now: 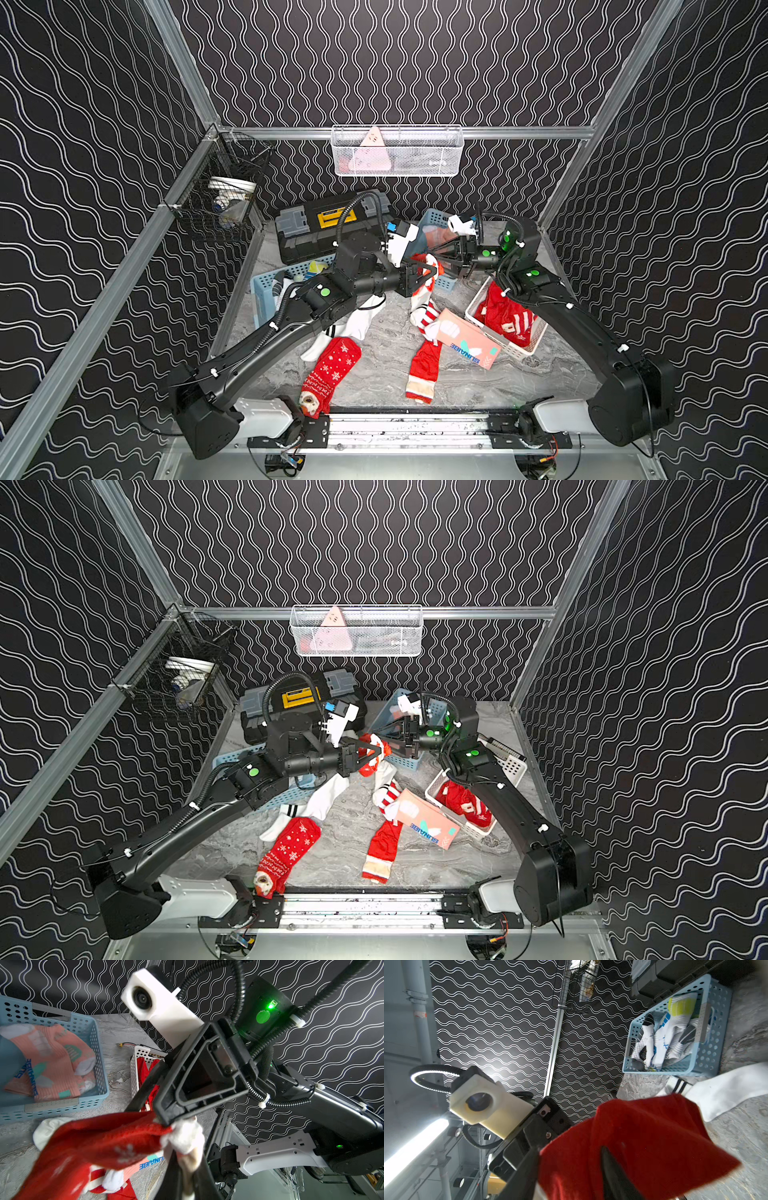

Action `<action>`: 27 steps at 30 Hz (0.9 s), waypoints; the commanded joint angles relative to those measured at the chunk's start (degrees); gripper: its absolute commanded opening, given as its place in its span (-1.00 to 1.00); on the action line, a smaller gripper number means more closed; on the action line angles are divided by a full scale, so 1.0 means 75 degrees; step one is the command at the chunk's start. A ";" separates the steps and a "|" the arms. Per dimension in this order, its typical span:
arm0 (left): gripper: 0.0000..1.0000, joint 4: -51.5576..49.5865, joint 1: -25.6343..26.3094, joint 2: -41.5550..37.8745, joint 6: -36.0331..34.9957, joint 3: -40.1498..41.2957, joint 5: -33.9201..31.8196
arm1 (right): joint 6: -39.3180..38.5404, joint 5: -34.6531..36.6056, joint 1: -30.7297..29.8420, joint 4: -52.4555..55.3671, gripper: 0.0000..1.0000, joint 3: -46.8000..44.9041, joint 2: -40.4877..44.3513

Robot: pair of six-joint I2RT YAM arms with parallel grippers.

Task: Sort the socks into the basket by color
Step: Pick up the sock at the center of the board.

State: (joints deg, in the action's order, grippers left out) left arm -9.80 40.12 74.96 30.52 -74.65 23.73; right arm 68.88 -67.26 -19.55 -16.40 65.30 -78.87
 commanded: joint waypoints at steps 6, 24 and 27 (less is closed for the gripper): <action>-1.00 0.0381 -0.0008 0.0026 -0.0039 -0.0007 -0.0037 | 0.0501 -0.0208 -0.0018 -0.0888 -1.00 -0.0008 0.0110; 0.12 -0.0454 -0.0058 -0.0379 -0.0072 0.0519 -0.0547 | -0.1503 0.0330 0.0454 0.1916 -1.00 0.0794 0.0087; 0.17 -0.0635 -0.0062 -0.0388 -0.0085 0.0572 -0.0633 | -0.1907 0.0486 0.0659 0.2477 -1.00 0.0939 0.0064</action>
State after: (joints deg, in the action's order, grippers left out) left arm -13.34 39.77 72.40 30.22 -70.70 20.29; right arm 58.57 -64.99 -15.44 -2.28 71.13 -78.32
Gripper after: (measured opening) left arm 0.576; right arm 0.059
